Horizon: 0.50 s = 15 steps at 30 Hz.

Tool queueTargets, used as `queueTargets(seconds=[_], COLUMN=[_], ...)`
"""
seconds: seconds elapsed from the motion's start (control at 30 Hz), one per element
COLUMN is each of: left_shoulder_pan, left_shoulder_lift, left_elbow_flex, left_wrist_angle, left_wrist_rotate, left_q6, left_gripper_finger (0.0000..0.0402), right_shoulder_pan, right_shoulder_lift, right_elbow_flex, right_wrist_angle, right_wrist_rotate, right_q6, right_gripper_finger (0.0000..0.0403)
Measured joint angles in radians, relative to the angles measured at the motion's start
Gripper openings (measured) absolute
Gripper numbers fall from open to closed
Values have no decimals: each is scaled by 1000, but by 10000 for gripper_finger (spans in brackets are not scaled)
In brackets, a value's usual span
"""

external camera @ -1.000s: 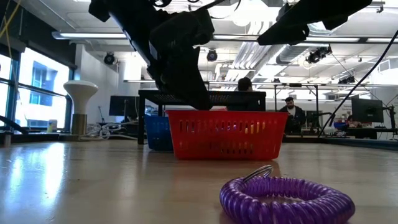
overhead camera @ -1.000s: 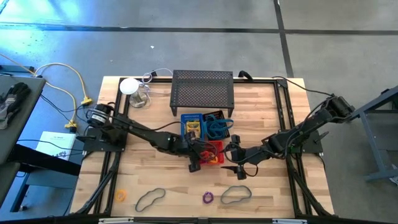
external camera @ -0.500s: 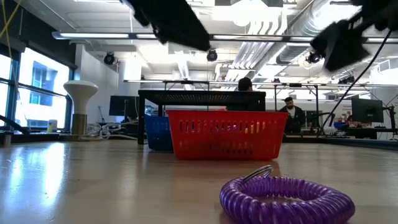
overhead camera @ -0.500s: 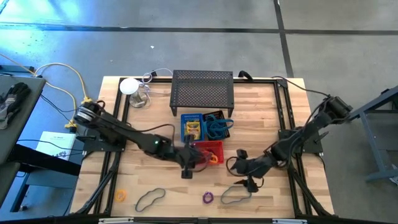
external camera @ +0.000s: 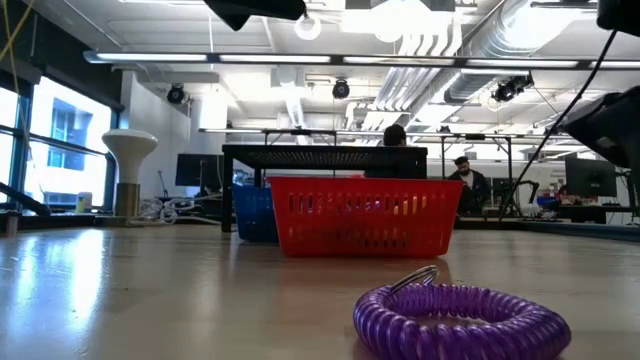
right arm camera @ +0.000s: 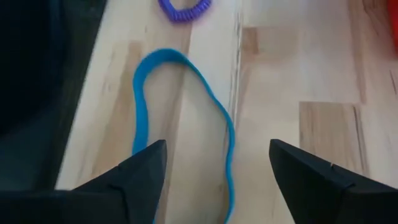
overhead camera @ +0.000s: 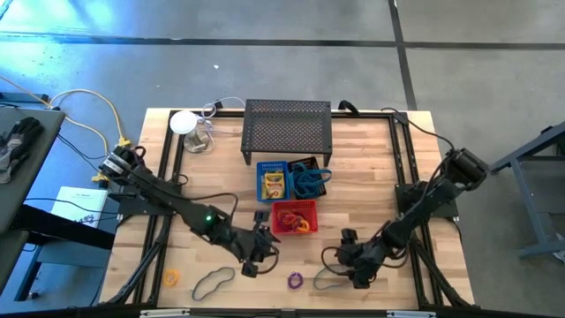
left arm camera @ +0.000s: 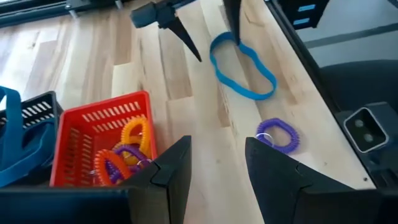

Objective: Pick & Place Office Desk Supplies
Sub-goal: Put the blue rubber band into the black bin

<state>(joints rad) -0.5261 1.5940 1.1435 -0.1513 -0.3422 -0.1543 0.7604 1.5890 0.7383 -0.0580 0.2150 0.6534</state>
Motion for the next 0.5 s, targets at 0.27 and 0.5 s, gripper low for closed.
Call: queueTargets(seconds=[0.27, 0.5], left_shoulder_pan=[-14, -14], left_shoulder_lift=[0, 0], left_elbow_flex=[0, 0], left_wrist_angle=[-6, -23], left_wrist_rotate=[0, 1], left_q6=[-3, -3], left_gripper_finger=[145, 145], right_shoulder_pan=[28, 53], right_shoulder_lift=[2, 36], right_elbow_flex=[-2, -2], right_wrist_angle=[-146, -128], right_wrist_rotate=[13, 12], right_q6=[120, 129], right_gripper_finger=[227, 194])
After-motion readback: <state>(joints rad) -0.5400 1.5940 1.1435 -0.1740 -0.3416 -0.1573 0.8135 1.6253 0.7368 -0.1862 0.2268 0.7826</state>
